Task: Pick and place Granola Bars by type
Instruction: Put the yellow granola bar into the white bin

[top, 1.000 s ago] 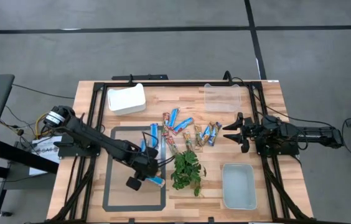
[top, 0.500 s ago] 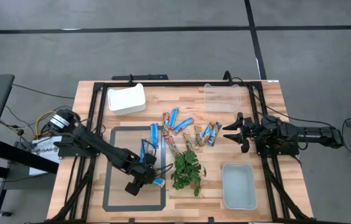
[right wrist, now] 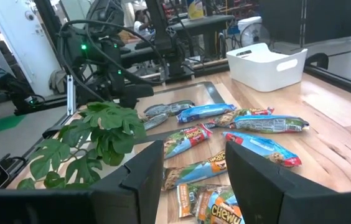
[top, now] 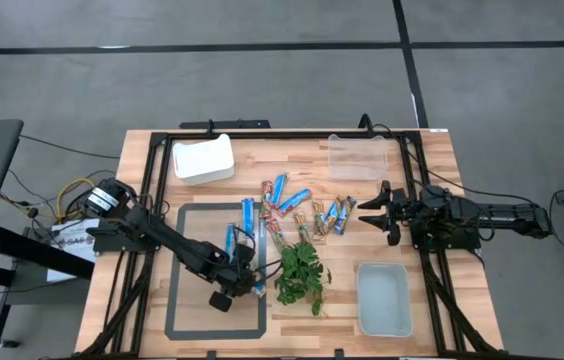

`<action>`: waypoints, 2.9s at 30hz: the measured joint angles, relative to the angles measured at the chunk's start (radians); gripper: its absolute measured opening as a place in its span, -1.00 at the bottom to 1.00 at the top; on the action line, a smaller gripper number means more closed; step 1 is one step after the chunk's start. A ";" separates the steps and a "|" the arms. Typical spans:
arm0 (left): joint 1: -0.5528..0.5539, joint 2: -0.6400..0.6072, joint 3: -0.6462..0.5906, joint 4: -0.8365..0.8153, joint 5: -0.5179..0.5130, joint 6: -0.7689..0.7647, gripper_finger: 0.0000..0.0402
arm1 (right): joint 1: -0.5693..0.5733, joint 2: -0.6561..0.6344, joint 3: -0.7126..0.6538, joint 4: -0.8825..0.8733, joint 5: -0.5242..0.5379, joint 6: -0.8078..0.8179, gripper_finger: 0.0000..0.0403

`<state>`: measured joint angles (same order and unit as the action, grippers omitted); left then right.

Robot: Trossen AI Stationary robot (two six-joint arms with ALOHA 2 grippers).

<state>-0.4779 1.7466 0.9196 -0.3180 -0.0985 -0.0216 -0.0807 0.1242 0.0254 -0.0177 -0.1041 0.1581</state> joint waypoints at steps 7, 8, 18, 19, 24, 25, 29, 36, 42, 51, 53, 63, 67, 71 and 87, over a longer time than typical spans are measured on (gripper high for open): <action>-0.003 -0.002 0.000 0.000 0.054 -0.005 -0.91 | 0.000 0.000 0.000 -0.001 0.000 0.000 -0.18; -0.003 -0.003 0.000 0.001 0.063 -0.014 -0.94 | 0.000 0.000 0.000 -0.001 0.000 0.000 -0.18; -0.005 -0.111 0.036 0.029 0.105 -0.053 -0.90 | 0.000 0.000 0.000 -0.001 0.000 0.000 -0.18; -0.004 -0.135 0.041 0.031 0.101 -0.055 -0.93 | 0.000 0.000 0.000 -0.001 0.000 0.000 -0.18; 0.010 -0.259 0.066 0.053 0.097 -0.101 -0.95 | 0.000 0.000 0.000 0.000 0.000 0.000 -0.18; 0.017 -0.285 0.069 0.066 0.092 -0.112 -0.93 | 0.000 0.000 0.000 0.000 0.000 0.000 -0.18; 0.058 -0.393 0.082 0.115 0.059 -0.146 -0.87 | 0.000 0.000 0.000 0.001 0.000 0.000 -0.19; 0.127 -0.515 0.088 0.138 0.029 -0.138 -0.93 | 0.000 0.000 0.000 0.000 -0.001 0.000 -0.18; 0.243 -0.526 0.088 0.105 0.034 -0.106 -0.93 | 0.000 0.000 0.000 0.001 -0.001 0.000 -0.18; 0.600 -0.517 0.088 0.058 -0.031 0.022 -0.91 | 0.000 0.000 0.000 0.001 -0.001 0.000 -0.18; 0.687 -0.517 0.088 0.022 -0.057 0.036 -0.92 | 0.000 0.000 0.000 0.001 -0.001 0.000 -0.18; 1.056 -0.517 0.088 -0.226 -0.141 0.022 -0.90 | 0.000 0.000 0.000 0.002 -0.001 0.000 -0.18; 1.130 -0.518 0.088 -0.297 -0.149 0.020 -0.90 | 0.000 0.000 0.000 0.002 -0.001 0.000 -0.19; 1.156 -0.518 0.088 -0.367 -0.144 0.018 -0.90 | 0.000 0.000 0.000 0.002 -0.001 0.000 -0.18; 1.209 -0.518 -0.144 -0.301 -0.189 0.155 -0.89 | 0.000 0.000 0.000 0.002 -0.001 0.000 -0.18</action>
<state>0.7308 1.2285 0.7758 -0.6188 -0.2871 0.1334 -0.0811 0.1238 0.0254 -0.0154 -0.1047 0.1581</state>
